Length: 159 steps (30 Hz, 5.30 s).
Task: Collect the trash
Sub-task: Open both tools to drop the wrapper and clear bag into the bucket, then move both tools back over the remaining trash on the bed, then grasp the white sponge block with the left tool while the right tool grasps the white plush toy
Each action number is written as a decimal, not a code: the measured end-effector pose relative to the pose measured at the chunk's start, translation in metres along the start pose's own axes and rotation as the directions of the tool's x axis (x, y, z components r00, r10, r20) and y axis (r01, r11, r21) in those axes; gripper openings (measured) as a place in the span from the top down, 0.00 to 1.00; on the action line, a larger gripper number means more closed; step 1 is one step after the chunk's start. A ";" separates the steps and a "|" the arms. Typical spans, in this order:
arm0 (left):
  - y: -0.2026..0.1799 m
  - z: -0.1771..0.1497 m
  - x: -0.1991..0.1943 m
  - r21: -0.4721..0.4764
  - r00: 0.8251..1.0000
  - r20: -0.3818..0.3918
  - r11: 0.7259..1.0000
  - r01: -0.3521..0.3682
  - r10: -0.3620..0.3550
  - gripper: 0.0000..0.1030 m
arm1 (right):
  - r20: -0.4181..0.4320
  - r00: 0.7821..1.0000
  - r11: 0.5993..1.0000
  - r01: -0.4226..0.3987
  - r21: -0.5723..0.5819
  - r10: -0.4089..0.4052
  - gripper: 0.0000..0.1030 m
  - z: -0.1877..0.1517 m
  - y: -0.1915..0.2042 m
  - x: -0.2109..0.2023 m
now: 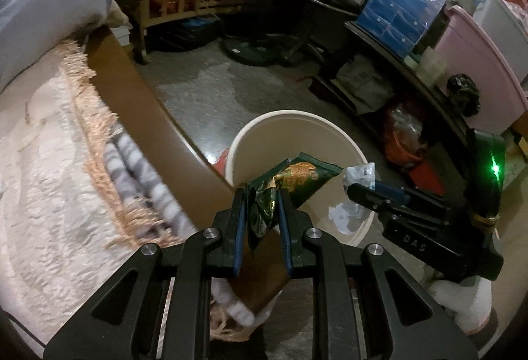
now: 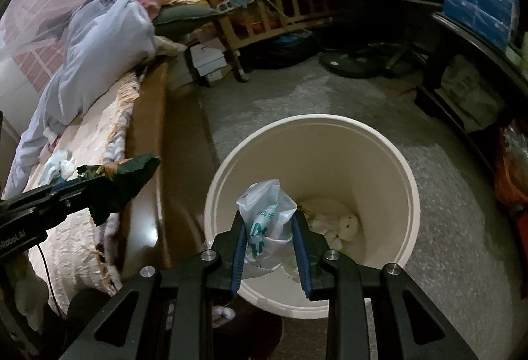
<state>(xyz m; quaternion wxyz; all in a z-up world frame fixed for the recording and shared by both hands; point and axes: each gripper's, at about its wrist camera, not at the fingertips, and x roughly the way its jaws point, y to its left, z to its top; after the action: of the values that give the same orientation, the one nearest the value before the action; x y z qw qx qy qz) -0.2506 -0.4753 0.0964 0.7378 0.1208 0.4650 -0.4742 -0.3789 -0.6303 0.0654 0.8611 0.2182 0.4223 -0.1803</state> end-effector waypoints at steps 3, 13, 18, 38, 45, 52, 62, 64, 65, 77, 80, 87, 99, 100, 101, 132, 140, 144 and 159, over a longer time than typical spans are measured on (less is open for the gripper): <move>-0.005 0.004 0.007 0.007 1.000 -0.007 1.000 0.018 -0.018 0.85 | -0.002 1.000 1.000 0.007 0.026 -0.007 0.75 0.000 -0.009 0.003; -0.017 0.010 0.018 0.020 0.997 -0.005 0.997 0.079 -0.079 0.70 | 0.005 1.000 0.996 0.030 0.088 -0.030 0.58 0.003 -0.031 0.007; -0.017 0.010 0.019 0.016 0.997 -0.004 0.997 0.082 -0.082 0.64 | -0.006 0.999 0.994 0.032 0.102 -0.031 0.58 0.002 -0.033 0.009; 0.016 0.002 -0.004 -0.026 0.997 0.018 0.997 0.071 -0.071 0.57 | -0.011 1.000 0.996 0.030 0.086 -0.029 0.50 0.004 -0.015 0.005; 0.040 -0.001 -0.021 -0.053 0.999 0.036 0.999 0.013 -0.011 0.57 | -0.012 1.000 0.999 0.009 0.041 -0.008 0.48 0.009 0.010 0.006; 0.079 -0.010 -0.044 -0.106 0.996 0.056 0.993 -0.057 0.063 0.57 | -0.021 0.999 0.999 -0.032 -0.024 0.032 0.45 0.015 0.050 0.011; 0.156 -0.040 -0.090 -0.213 0.975 0.069 0.958 -0.191 0.210 0.57 | -0.048 0.992 0.980 -0.125 -0.156 0.119 0.42 0.024 0.136 0.025; 0.176 -0.048 -0.100 -0.249 0.968 0.066 0.943 -0.219 0.242 0.57 | -0.064 0.988 0.970 -0.148 -0.191 0.138 0.41 0.025 0.159 0.031; 0.185 -0.051 -0.104 -0.263 0.965 0.063 0.937 -0.230 0.255 0.57 | -0.072 0.987 0.966 -0.158 -0.205 0.146 0.41 0.025 0.168 0.034; 0.293 -0.102 -0.171 -0.462 0.917 0.032 0.820 -0.339 0.397 0.57 | -0.176 0.957 0.881 -0.282 -0.380 0.230 0.38 0.019 0.294 0.074; 0.316 -0.111 -0.186 -0.506 0.903 0.020 0.783 -0.361 0.429 0.57 | -0.205 0.948 0.856 -0.308 -0.415 0.242 0.38 0.017 0.323 0.083; 0.377 -0.144 -0.223 -0.616 0.863 -0.018 0.674 -0.407 0.505 0.57 | -0.237 0.933 0.797 -0.357 -0.488 0.273 0.37 0.013 0.379 0.093; 0.456 -0.199 -0.241 -0.768 0.838 -0.070 0.506 -0.391 0.542 0.48 | -0.242 0.927 0.765 -0.374 -0.524 0.287 0.33 0.030 0.440 0.126; 0.459 -0.200 -0.240 -0.770 0.839 -0.071 0.505 -0.390 0.540 0.48 | -0.232 0.936 0.764 -0.351 -0.542 0.265 0.33 0.031 0.440 0.131; 0.462 -0.199 -0.238 -0.771 0.840 -0.070 0.505 -0.388 0.537 0.48 | -0.225 0.943 0.761 -0.331 -0.558 0.245 0.33 0.032 0.441 0.136; 0.414 -0.172 -0.235 -0.683 0.896 0.054 0.671 -0.289 0.440 0.68 | -0.167 0.939 0.747 -0.342 -0.570 0.301 0.83 0.024 0.390 0.108; 0.371 -0.151 -0.225 -0.627 0.915 0.082 0.734 -0.261 0.395 0.68 | -0.150 0.942 0.772 -0.333 -0.541 0.301 0.72 0.024 0.379 0.097; 0.364 -0.148 -0.215 -0.608 0.922 0.067 0.748 -0.266 0.382 0.68 | -0.162 0.943 0.762 -0.329 -0.558 0.289 0.54 0.032 0.397 0.113; 0.345 -0.137 -0.193 -0.574 0.940 0.056 0.782 -0.244 0.335 0.68 | -0.196 0.937 0.766 -0.349 -0.540 0.290 0.85 0.037 0.392 0.139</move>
<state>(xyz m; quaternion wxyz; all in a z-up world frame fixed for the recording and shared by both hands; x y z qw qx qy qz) -0.0716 -0.0978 0.0865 0.8386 -0.0672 0.4999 -0.2058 -0.0798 -0.3382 0.0613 0.8821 0.0301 0.4561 0.1138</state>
